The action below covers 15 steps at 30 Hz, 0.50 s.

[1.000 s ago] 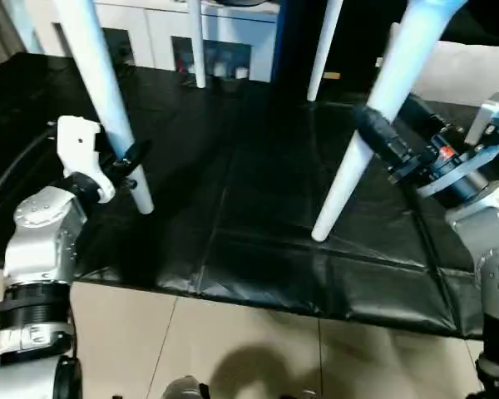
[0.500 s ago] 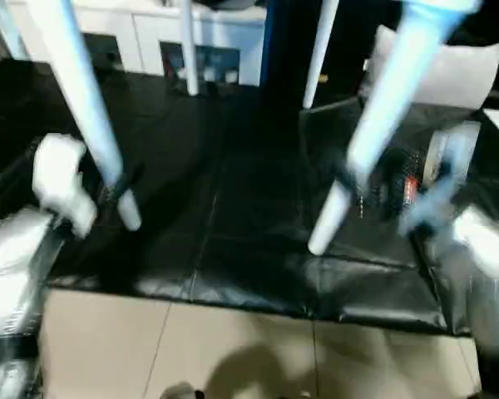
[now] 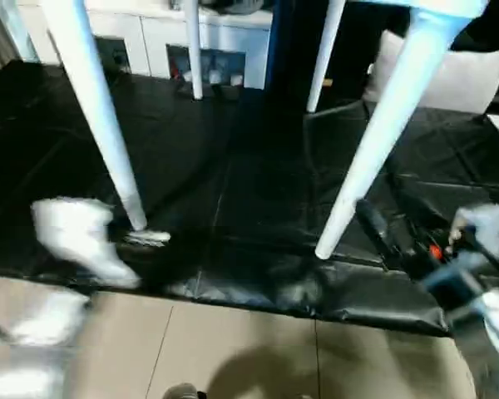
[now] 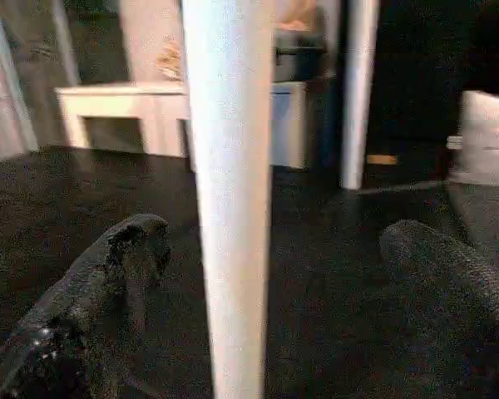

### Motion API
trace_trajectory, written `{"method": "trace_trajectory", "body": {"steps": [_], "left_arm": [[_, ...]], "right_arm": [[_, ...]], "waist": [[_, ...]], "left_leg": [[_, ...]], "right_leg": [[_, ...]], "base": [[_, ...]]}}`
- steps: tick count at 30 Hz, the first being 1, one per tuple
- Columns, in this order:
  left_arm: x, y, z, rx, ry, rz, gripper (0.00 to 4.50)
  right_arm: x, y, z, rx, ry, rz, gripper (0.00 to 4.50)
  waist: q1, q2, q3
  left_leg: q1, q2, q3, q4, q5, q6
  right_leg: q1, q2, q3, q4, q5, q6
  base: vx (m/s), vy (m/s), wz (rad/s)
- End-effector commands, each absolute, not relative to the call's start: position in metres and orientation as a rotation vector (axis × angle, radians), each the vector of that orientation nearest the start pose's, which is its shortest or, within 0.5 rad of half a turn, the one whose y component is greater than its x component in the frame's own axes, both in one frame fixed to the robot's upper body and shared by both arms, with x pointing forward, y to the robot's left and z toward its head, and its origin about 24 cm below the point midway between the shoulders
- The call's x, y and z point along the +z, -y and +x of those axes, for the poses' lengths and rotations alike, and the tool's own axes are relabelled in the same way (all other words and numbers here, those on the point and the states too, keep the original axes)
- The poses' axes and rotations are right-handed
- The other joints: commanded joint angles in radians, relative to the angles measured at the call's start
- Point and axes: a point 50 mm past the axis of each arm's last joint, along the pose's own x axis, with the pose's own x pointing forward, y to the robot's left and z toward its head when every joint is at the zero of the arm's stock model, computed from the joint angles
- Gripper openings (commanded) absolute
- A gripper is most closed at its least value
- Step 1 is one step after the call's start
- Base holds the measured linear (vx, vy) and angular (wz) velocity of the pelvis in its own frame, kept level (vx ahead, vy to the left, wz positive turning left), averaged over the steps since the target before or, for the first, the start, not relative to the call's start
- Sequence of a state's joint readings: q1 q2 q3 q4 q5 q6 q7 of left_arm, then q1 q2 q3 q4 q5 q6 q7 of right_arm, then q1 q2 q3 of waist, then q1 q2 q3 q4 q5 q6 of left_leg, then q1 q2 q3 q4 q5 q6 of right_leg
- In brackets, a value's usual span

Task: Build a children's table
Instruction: Flip table

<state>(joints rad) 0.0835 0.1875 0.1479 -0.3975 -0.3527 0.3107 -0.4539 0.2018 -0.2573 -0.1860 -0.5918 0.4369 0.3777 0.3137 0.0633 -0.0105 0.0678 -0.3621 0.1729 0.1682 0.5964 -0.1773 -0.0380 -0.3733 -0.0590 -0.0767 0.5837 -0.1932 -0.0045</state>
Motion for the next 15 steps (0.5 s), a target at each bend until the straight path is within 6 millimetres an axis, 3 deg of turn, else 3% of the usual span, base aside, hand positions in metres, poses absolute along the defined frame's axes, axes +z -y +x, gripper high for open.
{"method": "trace_trajectory", "body": {"steps": [1,2,3,4,5,6,7,8,9,10,11,12,13,14,15], "left_arm": [[0.092,-0.183,0.225,-0.345,0.024,-0.103,3.39],[0.086,-0.184,0.225,-0.321,-0.009,-0.086,3.39],[0.084,-0.184,0.224,-0.317,-0.015,-0.075,3.39],[0.083,-0.184,0.224,-0.314,-0.020,-0.068,3.39],[0.083,-0.183,0.224,-0.309,-0.022,-0.068,3.39],[0.083,-0.183,0.224,-0.301,-0.026,-0.070,3.39],[0.082,-0.181,0.224,-0.296,-0.037,-0.066,3.39],[0.081,-0.181,0.223,-0.296,-0.043,-0.064,3.39],[0.080,-0.180,0.222,-0.305,-0.050,-0.060,3.39],[0.079,-0.180,0.221,-0.305,-0.056,-0.056,3.39],[0.078,-0.179,0.221,-0.304,-0.059,-0.054,3.39],[0.076,-0.180,0.220,-0.299,-0.067,-0.055,3.39],[0.075,-0.181,0.219,-0.298,-0.069,-0.056,3.39],[0.074,-0.182,0.216,-0.300,-0.080,-0.050,3.39],[0.072,-0.182,0.215,-0.304,-0.092,-0.037,3.39]], "right_arm": [[0.113,0.193,0.201,0.269,0.033,0.073,4.50],[0.109,0.186,0.204,0.280,0.003,0.079,4.50],[0.106,0.181,0.205,0.294,-0.026,0.086,4.50],[0.104,0.178,0.206,0.302,-0.046,0.090,4.50],[0.101,0.176,0.207,0.301,-0.073,0.083,4.50],[0.098,0.175,0.208,0.295,-0.093,0.077,4.50],[0.095,0.175,0.210,0.288,-0.109,0.064,4.50],[0.095,0.175,0.210,0.286,-0.110,0.055,4.50],[0.094,0.173,0.210,0.300,-0.111,0.047,4.50],[0.092,0.173,0.211,0.304,-0.124,0.038,4.50],[0.091,0.174,0.213,0.306,-0.136,0.030,4.50],[0.089,0.173,0.214,0.314,-0.149,0.033,4.50],[0.088,0.172,0.214,0.317,-0.151,0.036,4.50],[0.086,0.170,0.213,0.328,-0.160,0.038,4.50],[0.085,0.168,0.213,0.336,-0.161,0.035,4.50]], "waist": [[-0.020,0.013,-0.029],[-0.033,0.019,-0.023],[-0.054,0.025,-0.023],[-0.053,0.033,-0.022],[-0.050,0.037,-0.019],[-0.021,0.036,-0.021],[-0.022,0.019,-0.018],[-0.029,-0.024,-0.002],[-0.051,-0.020,0.004],[-0.036,-0.016,-0.014],[-0.019,-0.005,-0.028],[-0.029,0.021,-0.033],[-0.040,0.030,-0.055],[-0.046,0.037,-0.069],[-0.045,0.026,-0.083]], "left_leg": [[0.036,0.047,-0.049,-0.086,-0.627,-0.073],[0.037,0.050,-0.055,-0.092,-0.670,-0.070],[0.019,0.061,-0.070,-0.114,-0.727,-0.077],[-0.002,0.074,-0.081,-0.138,-0.774,-0.083],[-0.042,0.099,-0.081,-0.202,-0.893,-0.098],[-0.055,0.099,-0.052,-0.223,-0.919,-0.095],[-0.034,0.082,-0.036,-0.208,-0.881,-0.091],[0.129,-0.016,-0.016,0.058,-0.615,-0.085],[0.078,-0.065,-0.073,0.158,-0.212,-0.022],[0.024,-0.045,-0.089,0.127,-0.157,-0.013],[-0.010,0.011,-0.101,0.009,-0.185,-0.011],[0.003,0.054,-0.110,-0.051,-0.156,0.027],[-0.004,0.072,-0.112,-0.060,-0.089,0.070],[-0.043,0.076,-0.104,-0.075,-0.008,0.170],[-0.082,0.051,-0.084,-0.061,0.111,0.284]], "right_leg": [[-0.003,-0.077,0.014,-0.147,-0.738,0.039],[0.006,-0.073,-0.007,-0.154,-0.727,0.043],[0.034,-0.071,-0.020,-0.132,-0.663,0.039],[0.057,-0.066,-0.011,-0.092,-0.600,0.027],[0.095,-0.048,0.001,0.019,-0.443,-0.009],[0.093,-0.040,0.032,0.100,-0.301,-0.025],[0.064,-0.041,0.056,0.077,-0.412,-0.013],[-0.134,-0.111,0.050,-0.205,-1.015,0.043],[-0.092,-0.175,0.076,-0.222,-1.164,0.026],[-0.016,-0.199,0.088,-0.191,-1.062,0.018],[0.041,-0.153,0.054,-0.124,-0.712,-0.026],[-0.003,-0.045,0.022,-0.064,-0.271,-0.091],[-0.004,-0.029,0.016,-0.039,-0.102,-0.118],[-0.003,-0.029,0.005,-0.010,0.027,-0.166],[-0.026,-0.031,0.001,-0.033,0.061,-0.187]], "base": [[0.000,0.000,0.00],[0.000,0.000,0.00],[0.000,0.000,0.00],[0.000,0.000,0.00],[-0.063,0.027,-0.15],[-0.091,-0.028,0.03],[-0.091,-0.028,0.03],[0.020,-0.083,0.14],[0.000,0.000,0.00],[0.000,0.000,0.00],[0.044,0.086,-0.28],[0.000,0.000,0.00],[0.000,0.000,0.00],[-0.099,-0.022,0.20],[-0.097,-0.002,0.03]]}}
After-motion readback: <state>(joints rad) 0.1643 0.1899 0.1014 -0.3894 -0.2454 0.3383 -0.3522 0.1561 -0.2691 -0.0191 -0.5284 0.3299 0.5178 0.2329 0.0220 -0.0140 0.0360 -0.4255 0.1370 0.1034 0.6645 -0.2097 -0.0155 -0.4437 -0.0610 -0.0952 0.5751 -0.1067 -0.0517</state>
